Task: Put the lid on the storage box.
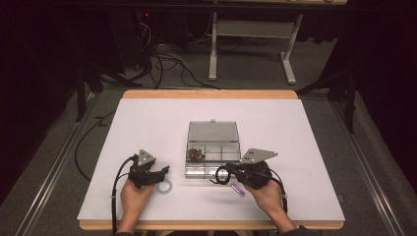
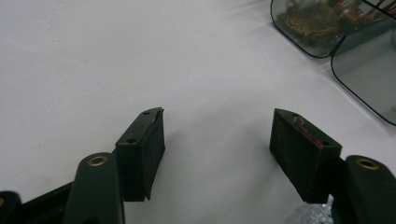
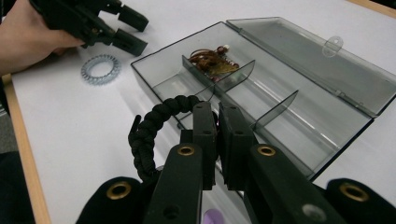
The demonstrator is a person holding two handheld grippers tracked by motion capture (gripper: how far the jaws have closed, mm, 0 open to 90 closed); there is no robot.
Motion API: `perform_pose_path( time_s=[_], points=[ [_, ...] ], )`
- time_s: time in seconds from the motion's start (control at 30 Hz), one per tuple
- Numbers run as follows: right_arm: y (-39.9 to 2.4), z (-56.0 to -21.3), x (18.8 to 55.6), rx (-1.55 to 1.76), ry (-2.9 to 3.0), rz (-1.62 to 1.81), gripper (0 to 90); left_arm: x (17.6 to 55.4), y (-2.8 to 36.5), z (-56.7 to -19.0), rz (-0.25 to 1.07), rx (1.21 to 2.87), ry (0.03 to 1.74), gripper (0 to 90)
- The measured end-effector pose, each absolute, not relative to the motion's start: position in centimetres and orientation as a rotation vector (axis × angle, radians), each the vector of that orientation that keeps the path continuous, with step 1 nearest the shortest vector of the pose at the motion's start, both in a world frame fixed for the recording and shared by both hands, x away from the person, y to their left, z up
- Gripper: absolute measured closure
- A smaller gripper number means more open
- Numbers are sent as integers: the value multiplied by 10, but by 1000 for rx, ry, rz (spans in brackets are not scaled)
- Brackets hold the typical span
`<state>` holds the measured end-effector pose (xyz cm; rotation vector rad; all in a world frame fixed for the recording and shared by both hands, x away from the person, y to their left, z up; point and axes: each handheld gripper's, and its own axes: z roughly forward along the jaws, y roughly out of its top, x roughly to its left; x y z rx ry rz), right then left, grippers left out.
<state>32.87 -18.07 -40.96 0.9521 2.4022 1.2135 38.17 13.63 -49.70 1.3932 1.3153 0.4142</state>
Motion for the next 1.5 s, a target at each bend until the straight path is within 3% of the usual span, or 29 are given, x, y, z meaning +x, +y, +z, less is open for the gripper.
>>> perform_pose_path(
  time_s=[1.5],
  points=[
    [-157,-419,416,1158,2361,1057,871,382,136,-497,410,1394,1315,347]
  ],
)
